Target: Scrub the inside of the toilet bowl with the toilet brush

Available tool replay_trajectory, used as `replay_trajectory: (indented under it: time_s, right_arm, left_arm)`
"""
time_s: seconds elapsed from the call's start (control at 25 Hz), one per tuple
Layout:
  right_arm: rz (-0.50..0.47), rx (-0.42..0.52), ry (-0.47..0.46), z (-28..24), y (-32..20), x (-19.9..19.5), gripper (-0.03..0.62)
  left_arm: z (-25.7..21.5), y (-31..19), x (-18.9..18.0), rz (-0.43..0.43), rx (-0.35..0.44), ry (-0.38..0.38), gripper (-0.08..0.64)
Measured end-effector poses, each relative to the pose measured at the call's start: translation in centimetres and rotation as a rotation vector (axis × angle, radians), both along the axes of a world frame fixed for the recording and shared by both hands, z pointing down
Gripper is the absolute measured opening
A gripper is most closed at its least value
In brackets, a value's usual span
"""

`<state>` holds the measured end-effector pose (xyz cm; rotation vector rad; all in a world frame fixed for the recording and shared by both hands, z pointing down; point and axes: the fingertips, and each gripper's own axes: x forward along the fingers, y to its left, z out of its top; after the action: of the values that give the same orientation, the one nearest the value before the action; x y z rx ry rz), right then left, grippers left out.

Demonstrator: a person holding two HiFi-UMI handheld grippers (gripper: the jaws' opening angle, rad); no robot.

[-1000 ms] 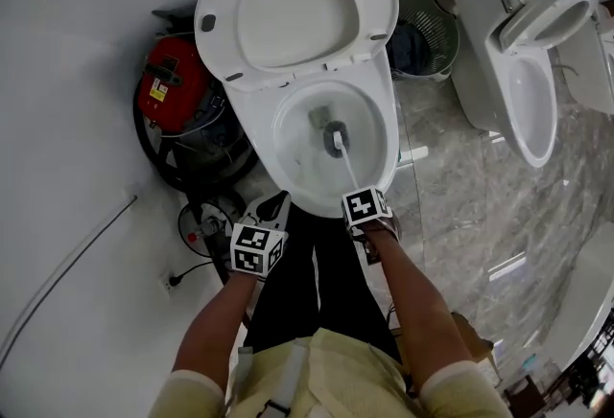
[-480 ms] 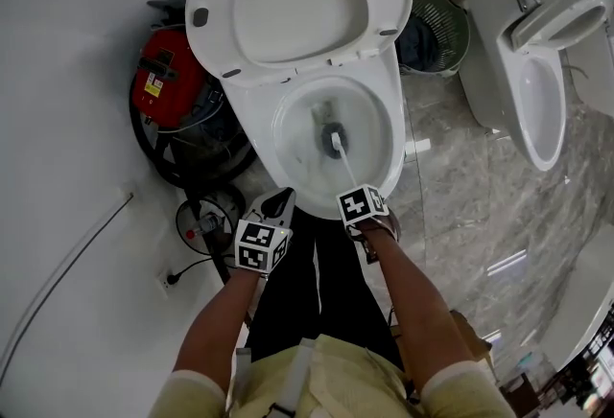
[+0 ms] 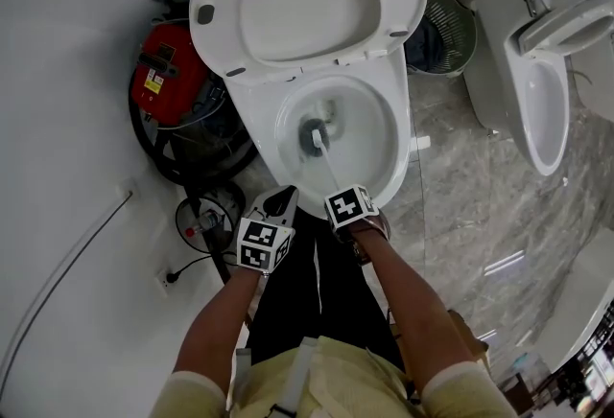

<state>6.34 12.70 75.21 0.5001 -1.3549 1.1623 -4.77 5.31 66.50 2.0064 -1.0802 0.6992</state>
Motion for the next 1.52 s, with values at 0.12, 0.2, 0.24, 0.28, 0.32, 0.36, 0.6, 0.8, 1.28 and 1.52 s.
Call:
replay_trajectory:
  time_s: [0.12,0.2,0.24,0.28,0.32,0.36,0.6,0.8,1.28,1.52]
  right_arm:
    - [0.03,-0.013,-0.003,-0.7,-0.8,-0.8,0.015]
    - [0.055,-0.019,-0.006,-0.8,-1.4,-1.3,0.015]
    - [0.068,-0.018,-0.012,-0.8,-1.8,-1.6,0.015]
    - [0.083,-0.018,-0.016,-0.9,-2.3,-1.8,0.015]
    - [0.098,-0.017,-0.019,-1.0,-2.8,-2.0,0.015]
    - [0.11,-0.012,-0.024,-1.1,-3.3,-2.2,0.015]
    - [0.225,-0.018,-0.074,-0.8,-5.2,-2.5,0.015]
    - [0.266,-0.002,-0.073,-0.9,-6.0,-1.6,0.015]
    - [0.343,0.063,-0.023,-1.4,-6.5,2.4,0.015]
    - [0.392,0.074,-0.002,-1.5,-6.0,3.6,0.015]
  left_arm:
    - [0.1,-0.1,-0.4,0.0,0.001,-0.007,0.015]
    - [0.1,-0.2,-0.7,-0.004,0.0,-0.01,0.015]
    - [0.1,-0.3,-0.8,-0.007,0.0,-0.01,0.015]
    - [0.2,-0.3,-0.9,-0.012,0.0,-0.009,0.015]
    - [0.2,-0.4,-1.0,-0.015,0.001,-0.007,0.015]
    - [0.2,-0.5,-1.0,-0.017,0.001,-0.006,0.015]
    - [0.2,-1.1,-0.9,-0.013,0.005,0.001,0.015]
    - [0.2,-1.4,-0.2,0.007,0.008,0.008,0.015]
    - [-0.3,-1.6,1.2,0.066,0.013,0.016,0.015]
    - [-0.4,-1.4,1.4,0.071,0.016,0.015,0.015]
